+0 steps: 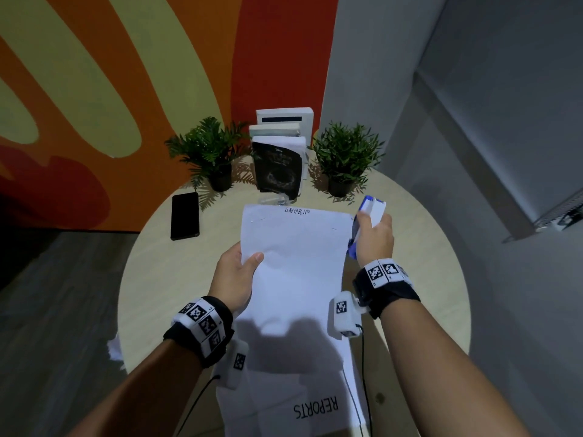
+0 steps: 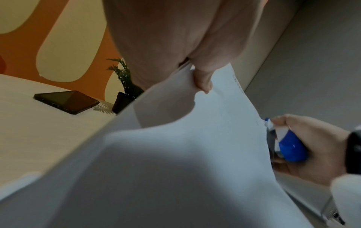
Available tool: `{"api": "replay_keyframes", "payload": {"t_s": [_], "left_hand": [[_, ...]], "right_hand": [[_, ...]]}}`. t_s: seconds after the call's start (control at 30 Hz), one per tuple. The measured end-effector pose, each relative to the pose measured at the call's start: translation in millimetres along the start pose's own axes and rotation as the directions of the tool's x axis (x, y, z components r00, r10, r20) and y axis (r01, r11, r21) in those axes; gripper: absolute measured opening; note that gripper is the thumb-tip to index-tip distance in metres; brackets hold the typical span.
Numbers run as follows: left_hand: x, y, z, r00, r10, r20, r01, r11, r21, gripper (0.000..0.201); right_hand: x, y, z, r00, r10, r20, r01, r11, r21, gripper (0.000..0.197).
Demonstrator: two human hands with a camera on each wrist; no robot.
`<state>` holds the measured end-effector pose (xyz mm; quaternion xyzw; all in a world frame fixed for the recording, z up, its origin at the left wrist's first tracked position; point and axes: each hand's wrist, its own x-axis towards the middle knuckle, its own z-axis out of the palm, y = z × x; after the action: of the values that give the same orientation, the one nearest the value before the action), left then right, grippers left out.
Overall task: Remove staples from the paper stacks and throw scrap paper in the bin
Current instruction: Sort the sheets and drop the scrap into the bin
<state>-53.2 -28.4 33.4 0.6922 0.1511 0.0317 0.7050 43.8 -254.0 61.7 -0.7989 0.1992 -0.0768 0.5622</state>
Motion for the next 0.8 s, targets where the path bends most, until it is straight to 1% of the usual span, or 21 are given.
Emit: {"api": "replay_keyframes", "payload": {"t_s": [0.07,0.13,0.17,0.23,0.3,0.33,0.4,0.43,0.47,0.5,0.53,0.57,0.6,0.63,0.67,0.7,0.73,0.77,0.8], "left_hand": [[0.2,-3.0,-2.0,1.0,-0.009,-0.018,0.009,1.0,0.025,0.038],[0.5,-7.1,-4.1,0.999,-0.022,-0.034,0.023,1.0,0.022,0.036],[0.0,-8.3,-4.9,0.999,-0.027,-0.037,0.028,0.999,0.024,0.035],[-2.1,-9.1,-5.9,0.998,-0.034,-0.047,0.036,0.998,0.049,0.033],[-4.2,-8.8,-6.8,0.998,-0.03,-0.055,0.035,0.996,0.078,0.031],[-4.5,-9.1,-7.1,0.998,-0.03,-0.057,0.035,0.996,0.088,0.03],[-4.8,-9.5,-7.4,0.998,-0.029,-0.051,0.033,0.995,0.097,0.028],[-4.4,-9.7,-7.4,0.999,-0.024,-0.047,0.028,0.994,0.106,0.028],[-4.3,-9.5,-7.3,0.999,-0.016,-0.043,0.021,0.993,0.115,0.028],[-4.5,-8.5,-6.7,0.999,-0.011,-0.04,0.015,0.993,0.118,0.027],[-4.4,-7.6,-6.0,0.999,-0.006,-0.038,0.011,0.993,0.115,0.027],[-3.9,-7.7,-5.1,0.999,-0.005,-0.039,0.01,0.993,0.114,0.027],[-3.8,-7.4,-4.1,0.999,-0.007,-0.04,0.012,0.993,0.114,0.028],[-3.7,-6.7,-2.8,0.999,-0.009,-0.042,0.013,0.994,0.107,0.028],[-3.2,-6.5,-1.4,0.999,-0.011,-0.041,0.015,0.995,0.096,0.028],[-2.2,-6.4,0.5,0.999,-0.015,-0.041,0.019,0.996,0.082,0.029],[-1.7,-5.4,2.3,0.999,-0.015,-0.043,0.018,0.997,0.076,0.029],[-1.1,-3.3,4.7,0.999,-0.008,-0.049,0.011,0.998,0.068,0.029],[-0.2,-2.2,6.1,0.998,-0.002,-0.062,0.006,0.998,0.061,0.029]], "right_hand": [[-1.8,29.2,-2.9,1.0,0.004,0.018,0.0,0.982,-0.19,0.032],[-8.4,62.5,-5.6,0.995,-0.017,0.095,0.054,0.915,-0.4,0.042],[-13.3,77.6,-7.4,0.991,-0.01,0.136,0.079,0.855,-0.512,0.046],[-22.4,104.1,-9.8,0.977,0.036,0.21,0.126,0.698,-0.705,0.043],[-30.2,121.8,-10.7,0.958,0.101,0.267,0.171,0.547,-0.82,0.035],[-33.5,126.4,-10.8,0.951,0.124,0.284,0.189,0.493,-0.849,0.034],[-36.0,128.8,-10.6,0.943,0.13,0.306,0.222,0.438,-0.871,0.036],[-36.0,126.6,-10.7,0.945,0.124,0.303,0.221,0.441,-0.87,0.039],[-35.6,122.2,-11.5,0.954,0.103,0.283,0.203,0.474,-0.857,0.044],[-34.1,115.1,-12.7,0.963,0.074,0.26,0.181,0.536,-0.825,0.05],[-32.2,104.4,-13.2,0.97,0.03,0.243,0.173,0.619,-0.766,0.054],[-29.5,91.7,-13.1,0.974,-0.01,0.227,0.163,0.728,-0.666,0.054],[-27.6,75.9,-12.5,0.976,-0.054,0.213,0.158,0.844,-0.513,0.047],[-27.4,57.1,-11.0,0.977,-0.074,0.202,0.138,0.936,-0.324,0.037],[-29.0,39.2,-9.6,0.975,-0.069,0.211,0.1,0.985,-0.144,0.03],[-30.8,24.0,-7.3,0.972,-0.065,0.227,0.066,0.998,0.002,0.03],[-34.0,10.1,-5.3,0.971,-0.068,0.229,0.048,0.994,0.095,0.026],[-37.2,-0.6,-3.3,0.973,-0.087,0.213,0.058,0.989,0.136,0.018],[-42.5,-11.2,-1.6,0.975,-0.125,0.182,0.096,0.982,0.163,0.012]]}}
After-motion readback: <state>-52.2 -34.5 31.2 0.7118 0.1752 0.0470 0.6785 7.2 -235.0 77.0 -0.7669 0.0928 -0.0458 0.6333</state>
